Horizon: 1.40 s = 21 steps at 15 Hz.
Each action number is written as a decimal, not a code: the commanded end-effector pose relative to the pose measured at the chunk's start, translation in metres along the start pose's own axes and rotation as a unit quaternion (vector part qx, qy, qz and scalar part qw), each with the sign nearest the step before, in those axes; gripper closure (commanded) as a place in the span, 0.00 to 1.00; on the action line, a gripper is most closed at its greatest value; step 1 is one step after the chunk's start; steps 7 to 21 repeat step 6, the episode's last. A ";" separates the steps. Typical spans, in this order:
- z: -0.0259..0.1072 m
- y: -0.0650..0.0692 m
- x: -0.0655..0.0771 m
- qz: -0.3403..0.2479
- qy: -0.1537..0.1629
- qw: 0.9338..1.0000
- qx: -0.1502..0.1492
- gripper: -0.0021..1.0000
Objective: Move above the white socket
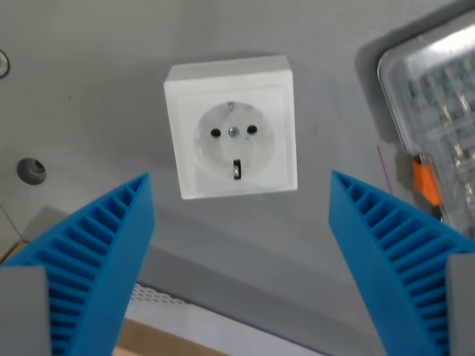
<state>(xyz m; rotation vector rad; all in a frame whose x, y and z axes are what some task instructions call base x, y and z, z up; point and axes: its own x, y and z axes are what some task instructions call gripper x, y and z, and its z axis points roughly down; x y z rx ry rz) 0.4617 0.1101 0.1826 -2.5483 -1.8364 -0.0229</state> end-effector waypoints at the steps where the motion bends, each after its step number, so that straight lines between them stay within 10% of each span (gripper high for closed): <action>1: 0.006 0.000 0.004 -0.068 0.057 0.996 -0.005 0.00; 21: 0.009 0.001 0.007 -0.053 0.054 0.997 0.000 0.00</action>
